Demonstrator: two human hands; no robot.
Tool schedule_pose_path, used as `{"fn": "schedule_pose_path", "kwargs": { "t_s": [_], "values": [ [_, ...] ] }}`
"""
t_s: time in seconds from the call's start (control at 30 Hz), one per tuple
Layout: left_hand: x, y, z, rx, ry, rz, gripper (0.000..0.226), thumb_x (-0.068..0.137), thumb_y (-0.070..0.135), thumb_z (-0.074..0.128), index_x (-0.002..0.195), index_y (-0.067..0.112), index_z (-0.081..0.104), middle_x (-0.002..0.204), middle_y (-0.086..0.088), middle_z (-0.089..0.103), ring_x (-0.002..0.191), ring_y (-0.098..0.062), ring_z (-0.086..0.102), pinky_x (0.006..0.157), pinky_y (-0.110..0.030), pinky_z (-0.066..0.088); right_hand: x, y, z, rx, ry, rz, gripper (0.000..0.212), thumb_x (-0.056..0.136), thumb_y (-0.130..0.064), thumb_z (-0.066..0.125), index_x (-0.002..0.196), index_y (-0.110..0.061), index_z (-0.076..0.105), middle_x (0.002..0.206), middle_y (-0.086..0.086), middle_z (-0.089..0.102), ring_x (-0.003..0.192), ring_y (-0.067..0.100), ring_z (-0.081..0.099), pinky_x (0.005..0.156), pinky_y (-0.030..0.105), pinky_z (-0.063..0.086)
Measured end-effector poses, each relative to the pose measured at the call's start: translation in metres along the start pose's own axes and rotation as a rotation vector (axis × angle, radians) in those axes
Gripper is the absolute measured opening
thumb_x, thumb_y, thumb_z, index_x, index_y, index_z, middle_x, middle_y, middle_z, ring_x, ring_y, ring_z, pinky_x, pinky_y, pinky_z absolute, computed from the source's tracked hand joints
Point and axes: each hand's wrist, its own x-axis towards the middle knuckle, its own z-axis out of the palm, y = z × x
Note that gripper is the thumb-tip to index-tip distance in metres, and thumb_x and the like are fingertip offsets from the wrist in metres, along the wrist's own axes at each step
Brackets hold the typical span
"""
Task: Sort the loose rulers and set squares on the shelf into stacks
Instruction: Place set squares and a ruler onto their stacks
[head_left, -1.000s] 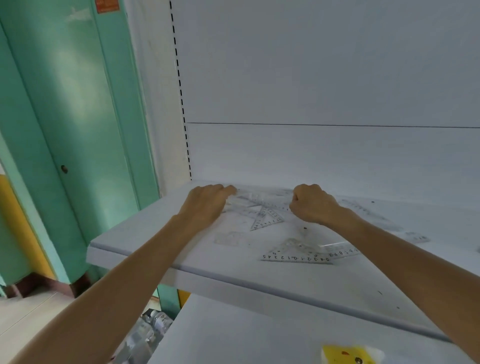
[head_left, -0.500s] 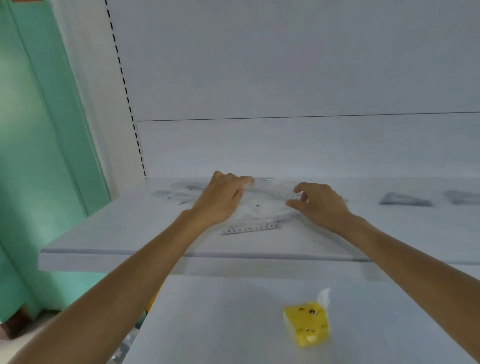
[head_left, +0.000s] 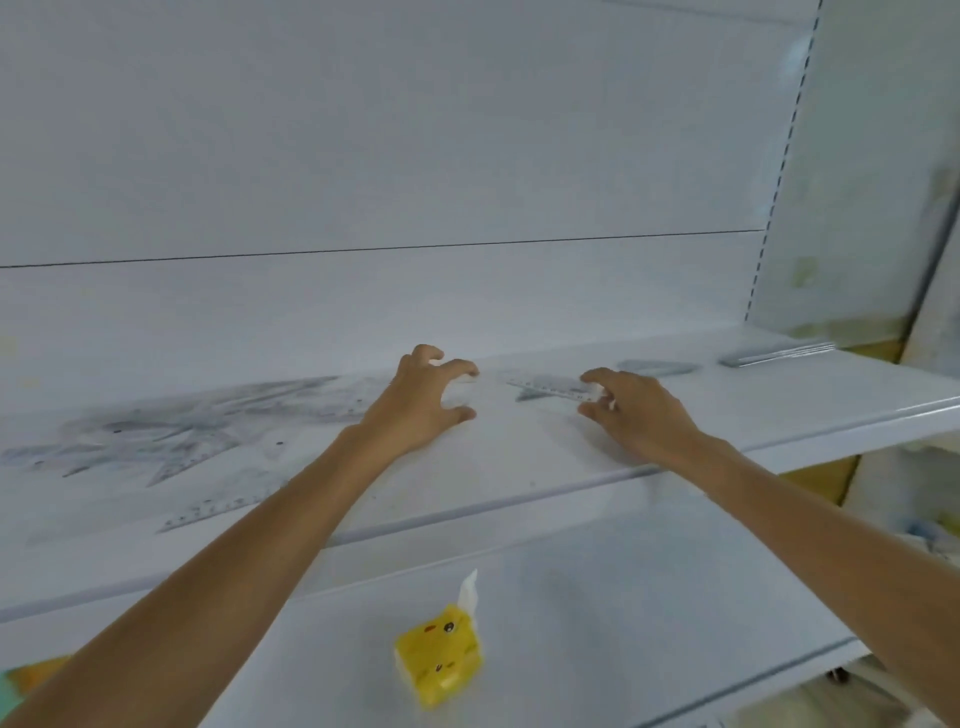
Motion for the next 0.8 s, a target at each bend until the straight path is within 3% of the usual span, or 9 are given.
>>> {"fn": "schedule_pose_path", "kwargs": {
  "t_s": [0.17, 0.33, 0.53, 0.7, 0.8],
  "values": [
    [0.044, 0.057, 0.038, -0.016, 0.040, 0.052, 0.055, 0.077, 0.044, 0.069, 0.124, 0.021, 0.053, 0.116, -0.002, 0.055, 0.108, -0.019, 0.046, 0.090, -0.031, 0.043, 0.013, 0.082, -0.020, -0.028, 0.065, -0.030, 0.033, 0.092, -0.036, 0.050, 0.123, -0.026, 0.052, 0.109, 0.003, 0.061, 0.101, 0.023, 0.057, 0.075, 0.030, 0.039],
    [0.092, 0.117, 0.087, 0.006, 0.109, 0.027, 0.053, 0.072, 0.063, 0.061, 0.111, 0.026, 0.059, 0.097, 0.009, 0.056, 0.094, -0.010, 0.048, 0.078, -0.028, 0.040, 0.041, 0.174, -0.049, -0.070, 0.129, -0.054, 0.036, 0.090, -0.046, 0.050, 0.119, -0.026, 0.053, 0.096, -0.001, 0.058, 0.094, 0.021, 0.058, 0.071, 0.029, 0.039],
    [0.147, 0.181, 0.136, -0.010, 0.071, -0.059, 0.054, 0.074, 0.062, 0.059, 0.112, 0.024, 0.059, 0.103, 0.005, 0.059, 0.094, -0.011, 0.051, 0.081, -0.031, 0.044, 0.073, 0.278, -0.086, -0.081, 0.089, -0.062, 0.039, 0.087, -0.052, 0.050, 0.111, -0.023, 0.058, 0.094, -0.002, 0.059, 0.081, 0.015, 0.051, 0.067, 0.028, 0.037],
    [0.166, 0.210, 0.163, -0.019, 0.084, -0.118, 0.054, 0.071, 0.062, 0.063, 0.111, 0.026, 0.058, 0.101, 0.009, 0.059, 0.093, -0.011, 0.055, 0.080, -0.029, 0.043, 0.103, 0.334, -0.102, -0.021, 0.131, -0.162, 0.031, 0.092, -0.032, 0.054, 0.109, -0.009, 0.063, 0.108, 0.010, 0.055, 0.104, 0.025, 0.049, 0.085, 0.032, 0.038],
    [0.169, 0.216, 0.174, 0.013, 0.061, -0.151, 0.054, 0.071, 0.062, 0.063, 0.112, 0.027, 0.058, 0.102, 0.009, 0.059, 0.095, -0.011, 0.055, 0.080, -0.029, 0.042, 0.120, 0.354, -0.109, -0.066, 0.157, -0.225, 0.031, 0.092, -0.026, 0.054, 0.114, -0.006, 0.061, 0.112, 0.011, 0.052, 0.107, 0.028, 0.045, 0.090, 0.037, 0.037]
  ]
}}
